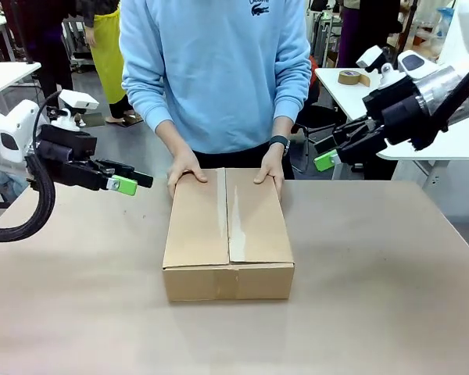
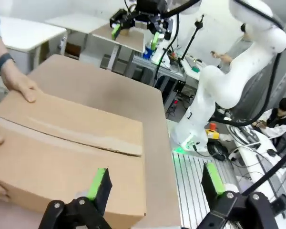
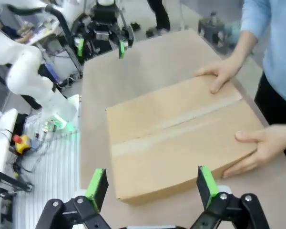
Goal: Pack the gift set into the box.
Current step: Press and hold the closed box until the human finishes sealing it.
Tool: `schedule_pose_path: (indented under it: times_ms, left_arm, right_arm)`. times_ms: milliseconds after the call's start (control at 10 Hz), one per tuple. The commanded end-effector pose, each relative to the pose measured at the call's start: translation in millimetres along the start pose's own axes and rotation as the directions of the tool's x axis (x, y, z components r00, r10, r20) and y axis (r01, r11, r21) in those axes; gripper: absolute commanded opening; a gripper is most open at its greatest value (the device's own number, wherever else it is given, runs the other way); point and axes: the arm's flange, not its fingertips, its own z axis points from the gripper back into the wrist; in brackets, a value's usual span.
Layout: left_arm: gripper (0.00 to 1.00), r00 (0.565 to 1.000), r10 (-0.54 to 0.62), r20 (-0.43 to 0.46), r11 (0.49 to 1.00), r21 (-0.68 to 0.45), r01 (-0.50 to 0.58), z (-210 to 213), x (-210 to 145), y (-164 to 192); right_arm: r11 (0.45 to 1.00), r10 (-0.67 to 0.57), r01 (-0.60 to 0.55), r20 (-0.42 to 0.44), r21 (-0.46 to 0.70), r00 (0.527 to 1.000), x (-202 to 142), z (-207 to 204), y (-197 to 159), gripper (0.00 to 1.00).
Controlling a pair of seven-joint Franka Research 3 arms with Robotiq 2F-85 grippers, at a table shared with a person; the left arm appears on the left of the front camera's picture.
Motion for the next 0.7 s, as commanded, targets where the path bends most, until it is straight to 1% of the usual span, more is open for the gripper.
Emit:
schedule_pose_path:
  times_ms: [0, 100, 200, 300, 400, 500, 600]
  left_arm:
    - [1.00, 0.985, -0.155, 0.070, 0.974, 0.176, 0.141, -17, -9, 18]
    - [1.00, 0.968, -0.241, 0.078, 0.946, 0.241, 0.216, -32, -15, 31]
    - [1.00, 0.948, -0.312, 0.055, 0.917, 0.277, 0.286, -49, -23, 39]
    - [1.00, 0.913, -0.408, 0.004, 0.861, 0.335, 0.383, -61, -28, 45]
    - [1.00, 0.851, -0.515, -0.101, 0.819, 0.236, 0.523, -72, -35, 48]
    - [1.00, 0.826, -0.549, -0.127, 0.807, 0.179, 0.563, -84, -40, 49]
    - [1.00, 0.815, -0.565, -0.131, 0.802, 0.144, 0.579, -94, -47, 52]
  right_arm:
    - [0.880, 0.443, -0.467, 0.202, 0.090, 0.873, 9, -63, -27, 1.00]
    - [0.812, 0.521, -0.577, 0.331, 0.092, 0.787, 3, -92, -34, 1.00]
    - [0.782, 0.541, -0.617, 0.393, 0.091, 0.744, -7, -121, -44, 1.00]
    - [0.796, 0.529, -0.601, 0.403, 0.070, 0.747, -15, -142, -52, 1.00]
    - [0.813, 0.530, -0.580, 0.348, 0.050, 0.773, -22, -160, -60, 1.00]
    - [0.836, 0.484, -0.542, 0.351, 0.085, 0.802, -29, -177, -65, 1.00]
    - [0.863, 0.419, -0.487, 0.346, 0.136, 0.839, -40, -189, -69, 1.00]
